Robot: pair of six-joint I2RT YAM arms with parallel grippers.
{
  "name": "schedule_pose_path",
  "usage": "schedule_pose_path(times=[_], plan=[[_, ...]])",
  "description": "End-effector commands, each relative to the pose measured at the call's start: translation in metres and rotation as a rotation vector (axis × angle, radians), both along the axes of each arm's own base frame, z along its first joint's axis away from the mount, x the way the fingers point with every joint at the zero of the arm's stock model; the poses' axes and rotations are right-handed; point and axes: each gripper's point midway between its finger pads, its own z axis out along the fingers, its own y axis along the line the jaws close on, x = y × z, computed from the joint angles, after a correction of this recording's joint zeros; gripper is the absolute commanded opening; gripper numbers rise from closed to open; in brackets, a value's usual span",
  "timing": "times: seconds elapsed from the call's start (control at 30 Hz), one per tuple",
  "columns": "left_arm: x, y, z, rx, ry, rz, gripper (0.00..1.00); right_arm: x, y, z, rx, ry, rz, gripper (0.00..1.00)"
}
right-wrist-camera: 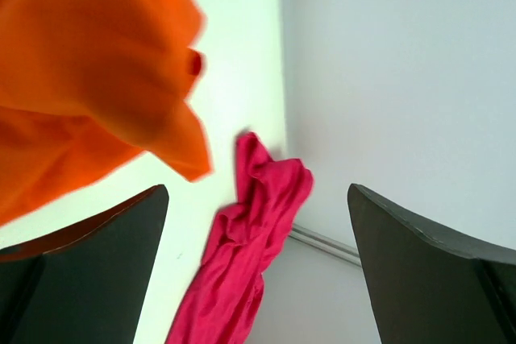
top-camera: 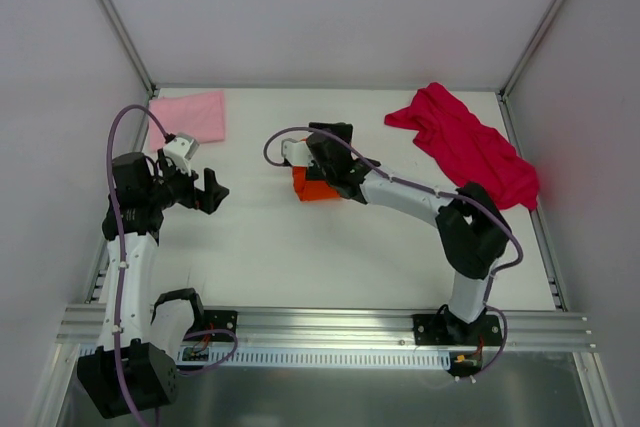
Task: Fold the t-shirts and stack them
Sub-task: Fold the long partially folded tshirt into a neat square
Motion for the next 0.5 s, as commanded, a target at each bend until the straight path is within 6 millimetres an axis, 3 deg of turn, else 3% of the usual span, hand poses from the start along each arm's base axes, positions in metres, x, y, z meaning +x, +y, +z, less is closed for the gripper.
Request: schedule_pose_path(times=[0.0, 0.07, 0.13, 0.17, 0.23, 0.27, 0.3, 0.33, 0.47], plan=[[0.004, -0.001, 0.007, 0.001, -0.044, -0.021, 0.99, 0.001, -0.011, 0.082, 0.177, -0.198, -0.054, 1.00], [0.003, -0.001, 0.008, -0.003, -0.044, -0.024, 0.99, -0.009, -0.019, 0.081, 0.200, -0.153, -0.069, 0.98], [0.002, -0.002, 0.008, -0.003, -0.043, -0.028, 0.99, -0.020, -0.021, 0.071, 0.221, -0.100, -0.062, 0.86], [0.001, -0.003, 0.007, -0.004, -0.041, -0.031, 0.99, -0.028, -0.023, 0.072, 0.241, -0.085, -0.064, 0.71], [0.002, -0.002, 0.006, -0.004, -0.036, -0.032, 0.99, -0.036, -0.023, 0.069, 0.270, -0.038, -0.057, 0.53], [0.002, -0.003, 0.004, -0.007, -0.030, -0.033, 0.99, -0.043, -0.029, 0.062, 0.252, 0.017, -0.066, 0.26], [0.002, -0.003, 0.004, -0.008, -0.029, -0.035, 0.99, -0.048, -0.032, 0.061, 0.294, 0.048, -0.088, 0.07], [0.002, -0.003, 0.004, -0.008, -0.029, -0.035, 0.99, -0.054, -0.029, 0.058, 0.312, 0.093, -0.071, 0.01], [0.001, -0.003, 0.005, -0.005, -0.034, -0.040, 0.99, -0.081, -0.037, 0.034, 0.295, 0.292, -0.077, 0.01]])
